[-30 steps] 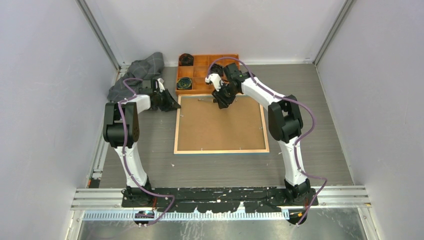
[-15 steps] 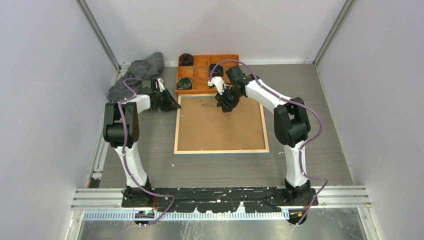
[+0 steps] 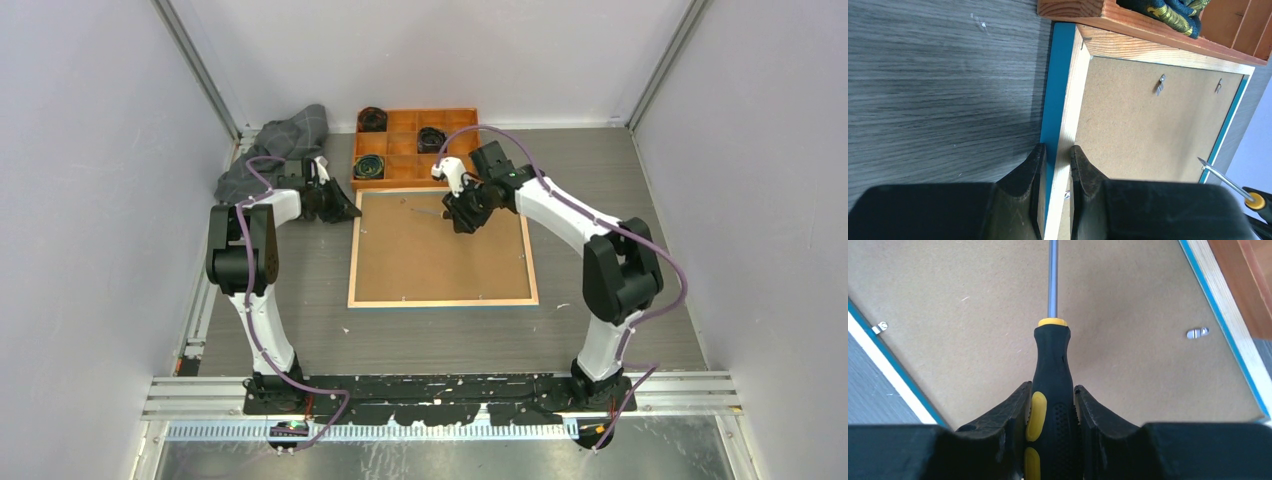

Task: Take the photo out of the frame
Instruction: Release the photo frame item from the photo frame, then adjust the screwdriver.

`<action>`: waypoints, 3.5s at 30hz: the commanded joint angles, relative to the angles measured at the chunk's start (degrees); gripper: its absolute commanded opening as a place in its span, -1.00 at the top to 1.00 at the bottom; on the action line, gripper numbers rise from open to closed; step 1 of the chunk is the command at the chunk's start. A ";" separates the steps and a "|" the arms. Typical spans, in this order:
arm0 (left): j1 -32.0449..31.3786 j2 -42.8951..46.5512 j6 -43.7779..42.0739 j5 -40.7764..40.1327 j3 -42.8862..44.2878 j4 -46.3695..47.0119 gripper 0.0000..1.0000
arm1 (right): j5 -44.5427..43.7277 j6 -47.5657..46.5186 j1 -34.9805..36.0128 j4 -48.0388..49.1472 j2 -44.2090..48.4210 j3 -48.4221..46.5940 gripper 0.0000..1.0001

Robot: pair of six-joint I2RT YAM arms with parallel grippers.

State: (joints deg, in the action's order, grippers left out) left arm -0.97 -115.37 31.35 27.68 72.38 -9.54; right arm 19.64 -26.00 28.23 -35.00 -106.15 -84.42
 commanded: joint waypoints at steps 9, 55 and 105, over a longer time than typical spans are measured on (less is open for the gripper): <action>-0.19 -4.88 0.87 -4.37 -0.43 -2.37 0.88 | -8.57 6.35 0.43 8.71 17.67 13.59 0.99; -26.31 39.35 -60.74 28.06 2.63 -28.12 -0.70 | 52.83 0.03 -11.10 -19.95 26.05 15.53 0.99; -18.11 28.61 3.28 37.39 -18.20 41.59 0.99 | 33.46 64.79 -11.90 62.97 37.06 36.45 -0.87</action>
State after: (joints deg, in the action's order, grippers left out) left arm -20.45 -85.86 26.02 69.30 55.68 18.98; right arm 54.00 23.94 16.14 9.52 -68.07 -48.18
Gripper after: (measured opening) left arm 0.043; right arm 0.954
